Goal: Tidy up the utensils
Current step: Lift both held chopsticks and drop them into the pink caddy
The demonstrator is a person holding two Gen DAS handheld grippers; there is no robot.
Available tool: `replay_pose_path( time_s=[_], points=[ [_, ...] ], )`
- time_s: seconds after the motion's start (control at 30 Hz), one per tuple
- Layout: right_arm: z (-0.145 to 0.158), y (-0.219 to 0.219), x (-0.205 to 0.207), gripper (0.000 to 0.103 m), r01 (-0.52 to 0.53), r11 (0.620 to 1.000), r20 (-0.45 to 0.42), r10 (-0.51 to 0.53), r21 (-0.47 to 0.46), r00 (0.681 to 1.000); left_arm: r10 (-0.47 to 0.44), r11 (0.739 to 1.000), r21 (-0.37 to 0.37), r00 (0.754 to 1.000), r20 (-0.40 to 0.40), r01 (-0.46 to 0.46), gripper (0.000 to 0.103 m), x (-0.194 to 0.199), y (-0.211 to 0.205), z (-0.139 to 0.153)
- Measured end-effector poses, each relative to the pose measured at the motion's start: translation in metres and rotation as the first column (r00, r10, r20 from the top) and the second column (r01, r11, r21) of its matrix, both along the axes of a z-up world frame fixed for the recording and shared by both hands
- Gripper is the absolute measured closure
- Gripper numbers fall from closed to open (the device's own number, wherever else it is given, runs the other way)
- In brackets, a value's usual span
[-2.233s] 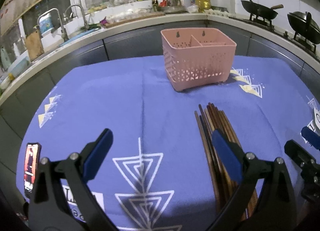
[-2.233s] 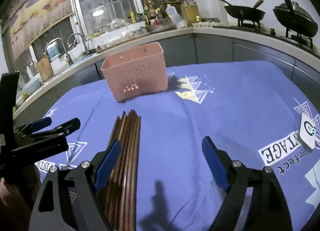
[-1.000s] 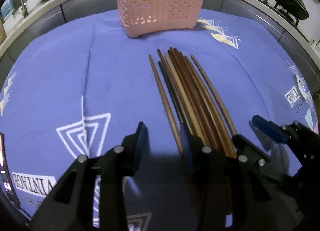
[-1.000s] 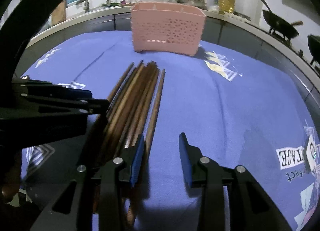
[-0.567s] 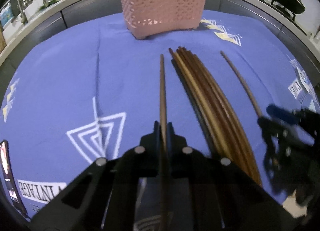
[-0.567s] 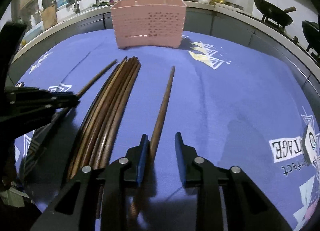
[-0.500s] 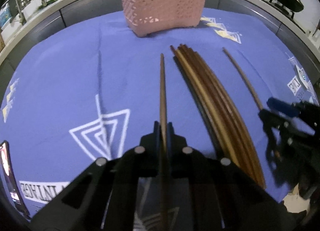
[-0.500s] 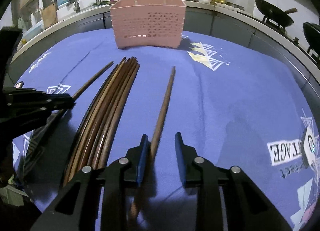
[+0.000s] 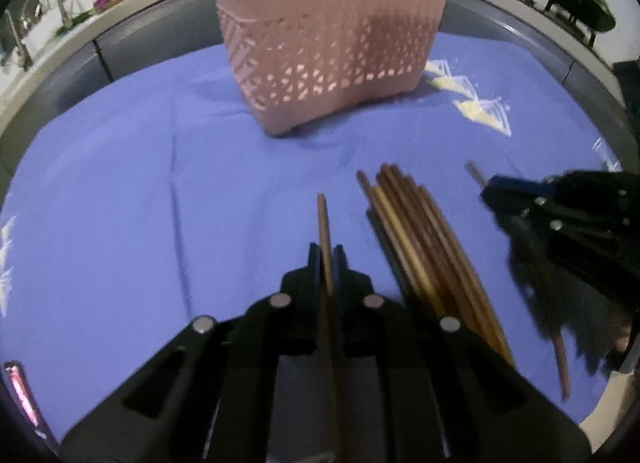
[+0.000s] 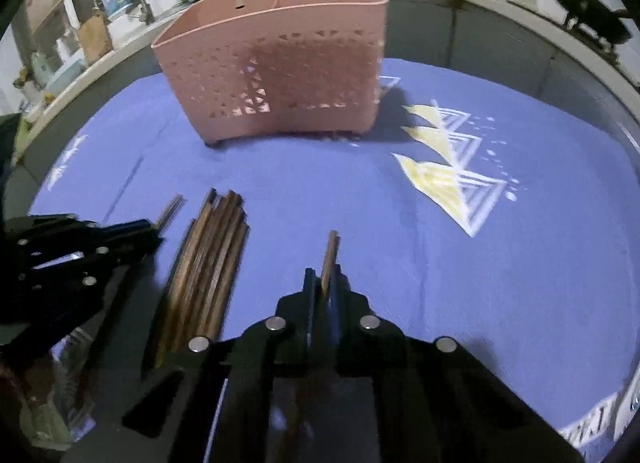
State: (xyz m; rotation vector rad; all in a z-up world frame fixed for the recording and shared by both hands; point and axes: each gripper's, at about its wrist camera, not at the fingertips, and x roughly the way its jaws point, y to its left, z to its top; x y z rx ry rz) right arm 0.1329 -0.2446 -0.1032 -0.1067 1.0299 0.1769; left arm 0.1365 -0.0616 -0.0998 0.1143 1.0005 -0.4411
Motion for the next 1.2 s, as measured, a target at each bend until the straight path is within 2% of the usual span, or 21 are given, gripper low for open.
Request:
replay_pose_path(
  time_s=[0.07,0.13,0.27,0.43,0.63,0.8,0.9,1.0,1.07,1.13,1.2],
  points=[
    [0.003,-0.001,0.003,0.098,-0.014,0.999,-0.018,0.014,0.045,1.000,0.006,0.999,-0.040,1.000,-0.029,-0.007,0.098,0.005,0.004,0.003],
    [0.016,-0.001,-0.004,0.098,-0.028,0.995,0.009,0.027,0.096,1.000,0.003,0.996,-0.090,1.000,-0.007,-0.004,0.098,0.001,0.011,0.017],
    [0.054,0.003,-0.029,0.098,-0.096,0.979,0.141,0.070,0.182,0.988,0.009,0.976,-0.216,0.997,0.083,0.009,0.098,-0.013,0.033,0.067],
    [0.109,0.013,-0.053,0.098,-0.178,0.956,0.329,0.095,0.233,0.939,0.020,0.944,-0.326,0.978,0.207,0.050,0.098,-0.036,0.048,0.129],
    [0.163,0.019,-0.048,0.098,-0.216,0.942,0.483,0.069,0.256,0.873,0.049,0.923,-0.376,0.947,0.317,0.078,0.098,-0.042,0.057,0.190],
    [0.215,0.029,-0.015,0.098,-0.228,0.941,0.569,0.048,0.250,0.821,0.111,0.921,-0.383,0.897,0.428,0.069,0.098,-0.021,0.062,0.255],
    [0.247,0.040,0.010,0.098,-0.212,0.952,0.644,0.021,0.222,0.765,0.158,0.925,-0.378,0.865,0.476,0.039,0.098,0.002,0.063,0.284],
    [0.263,0.050,0.039,0.098,-0.173,0.962,0.711,-0.030,0.212,0.703,0.207,0.930,-0.367,0.835,0.510,-0.007,0.098,0.027,0.059,0.298],
    [0.258,0.056,0.056,0.098,-0.136,0.973,0.734,-0.047,0.187,0.678,0.227,0.935,-0.351,0.831,0.507,-0.041,0.098,0.045,0.054,0.292],
    [0.242,0.063,0.072,0.098,-0.103,0.982,0.740,-0.048,0.156,0.671,0.234,0.940,-0.334,0.832,0.503,-0.063,0.098,0.056,0.050,0.276],
    [0.215,0.068,0.083,0.098,-0.075,0.988,0.730,-0.046,0.132,0.682,0.240,0.949,-0.303,0.835,0.495,-0.092,0.098,0.066,0.044,0.253]
  ],
)
